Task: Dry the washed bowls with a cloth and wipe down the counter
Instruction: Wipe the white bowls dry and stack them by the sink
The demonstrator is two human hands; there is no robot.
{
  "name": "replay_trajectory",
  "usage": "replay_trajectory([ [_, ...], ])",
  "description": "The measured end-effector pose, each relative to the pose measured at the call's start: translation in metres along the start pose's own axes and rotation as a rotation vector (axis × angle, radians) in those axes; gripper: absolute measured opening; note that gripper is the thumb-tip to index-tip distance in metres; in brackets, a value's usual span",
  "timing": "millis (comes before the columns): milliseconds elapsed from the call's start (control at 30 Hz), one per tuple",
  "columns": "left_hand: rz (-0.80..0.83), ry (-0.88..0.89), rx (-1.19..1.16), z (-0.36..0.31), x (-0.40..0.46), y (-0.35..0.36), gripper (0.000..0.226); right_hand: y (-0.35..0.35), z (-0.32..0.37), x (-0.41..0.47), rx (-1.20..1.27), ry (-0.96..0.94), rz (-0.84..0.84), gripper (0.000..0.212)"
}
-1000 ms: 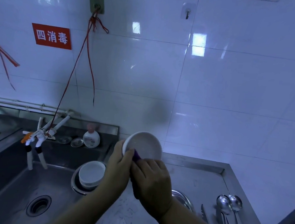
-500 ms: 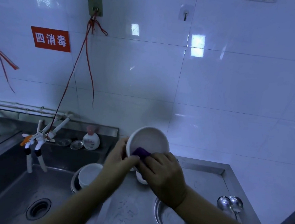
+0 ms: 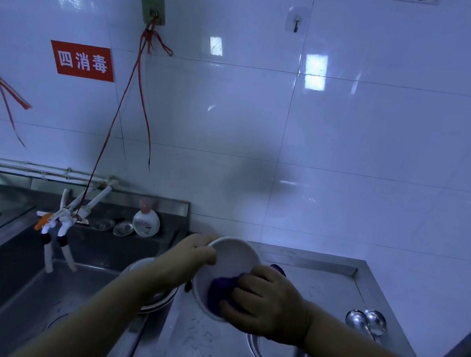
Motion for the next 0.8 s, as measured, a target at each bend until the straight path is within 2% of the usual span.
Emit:
replay_trajectory([
  [33,0.044,-0.013,0.017,0.0,0.002,-0.002,0.052,-0.001,-0.001,0.001,0.02,-0.031,0.014,0.005],
  [100,0.023,-0.025,-0.039,0.0,0.002,-0.004,0.05,-0.002,-0.003,0.004,0.009,-0.026,0.007,0.005],
  [167,-0.096,-0.014,-0.163,0.002,-0.003,0.002,0.041,-0.002,-0.007,0.009,-0.069,0.082,-0.036,0.004],
  [267,-0.318,0.05,-0.309,0.01,-0.015,0.025,0.035,0.0,-0.01,0.015,-0.197,0.303,-0.087,0.015],
  [367,-0.49,0.107,-0.332,0.012,-0.021,0.043,0.032,0.003,-0.001,0.019,-0.205,0.415,-0.088,0.02],
  [433,-0.52,0.123,-0.305,0.011,-0.021,0.043,0.028,0.005,0.005,0.019,-0.188,0.44,-0.089,0.02],
  [533,-0.504,0.113,-0.263,0.008,-0.02,0.037,0.017,0.003,0.006,0.017,-0.166,0.385,-0.097,0.019],
  [633,-0.425,0.07,-0.23,0.001,-0.015,0.026,0.031,-0.001,0.002,0.011,-0.148,0.226,-0.063,0.016],
  [800,-0.062,-0.049,-0.055,-0.002,-0.004,0.005,0.05,-0.011,-0.012,0.003,-0.032,-0.053,-0.034,0.012],
])
Point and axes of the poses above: each hand's wrist, its own x-axis towards the middle knuckle, its own y-axis out of the palm, z = x × y, the point moved 3 cm from there along x, towards the middle knuckle, and after that the axes turned 12 degrees about -z, right-handed, at the moved point
